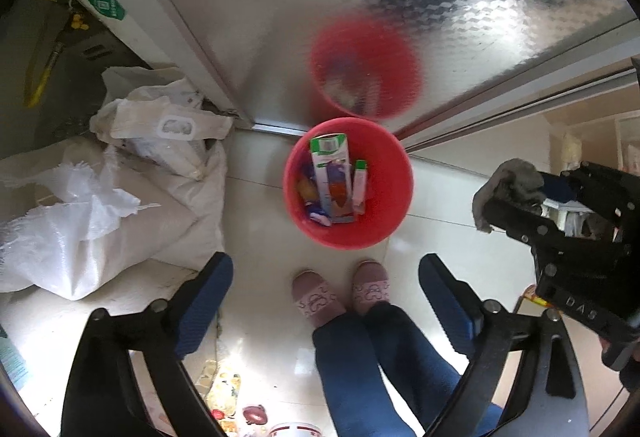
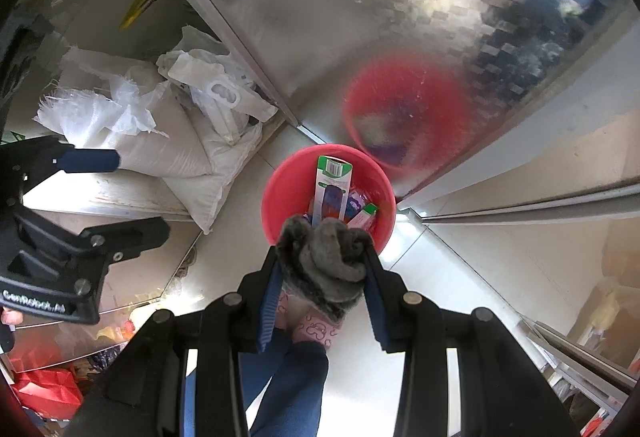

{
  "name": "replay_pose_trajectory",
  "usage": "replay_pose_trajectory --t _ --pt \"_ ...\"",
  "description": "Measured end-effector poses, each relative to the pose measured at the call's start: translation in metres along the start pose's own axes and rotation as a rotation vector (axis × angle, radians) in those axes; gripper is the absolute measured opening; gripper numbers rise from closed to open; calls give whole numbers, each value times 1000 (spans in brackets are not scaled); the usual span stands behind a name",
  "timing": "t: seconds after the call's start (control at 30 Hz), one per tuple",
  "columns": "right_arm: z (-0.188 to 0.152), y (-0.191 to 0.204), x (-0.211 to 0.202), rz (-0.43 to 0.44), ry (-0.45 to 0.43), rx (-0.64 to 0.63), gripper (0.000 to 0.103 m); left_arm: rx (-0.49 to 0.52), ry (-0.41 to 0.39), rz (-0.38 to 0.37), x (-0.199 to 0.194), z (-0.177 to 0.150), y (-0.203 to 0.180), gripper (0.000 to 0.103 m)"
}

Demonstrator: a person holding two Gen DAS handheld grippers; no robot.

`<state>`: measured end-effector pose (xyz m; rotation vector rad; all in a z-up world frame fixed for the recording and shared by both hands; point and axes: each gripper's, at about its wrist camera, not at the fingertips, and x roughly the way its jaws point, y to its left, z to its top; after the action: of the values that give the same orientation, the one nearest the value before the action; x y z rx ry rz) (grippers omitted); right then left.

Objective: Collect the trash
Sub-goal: 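Open both tools over the bin, dropping the pack and cloth in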

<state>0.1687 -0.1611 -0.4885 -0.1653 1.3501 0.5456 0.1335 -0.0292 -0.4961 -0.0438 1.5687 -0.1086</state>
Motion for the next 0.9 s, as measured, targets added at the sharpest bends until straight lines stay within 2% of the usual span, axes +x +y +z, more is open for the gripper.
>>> replay_pose_trajectory --t 0.13,0.2,0.47,0.5,0.57,0.63,0.73,0.83,0.9 --pt "4 5 8 -6 11 -11 36 5 -4 32 2 -2 7 96" --pt "7 6 11 -9 17 -10 36 -3 -4 31 2 -3 11 103" --pt "19 11 25 -25 30 -6 39 -19 13 37 8 -3 21 103" --pt "20 12 26 -22 34 -9 41 -19 12 38 9 -4 21 103" --pt "22 13 28 -30 40 -11 60 -21 19 43 10 -4 22 103" --pt "24 12 28 -28 38 -5 68 -26 26 51 12 -5 24 103" --pt "25 12 28 -44 43 -7 78 -28 24 62 11 -7 25 103" --pt "24 15 24 -41 40 -14 81 -29 20 67 9 -9 25 103" --pt "22 15 20 -41 38 -11 88 -29 16 64 6 -10 24 103"
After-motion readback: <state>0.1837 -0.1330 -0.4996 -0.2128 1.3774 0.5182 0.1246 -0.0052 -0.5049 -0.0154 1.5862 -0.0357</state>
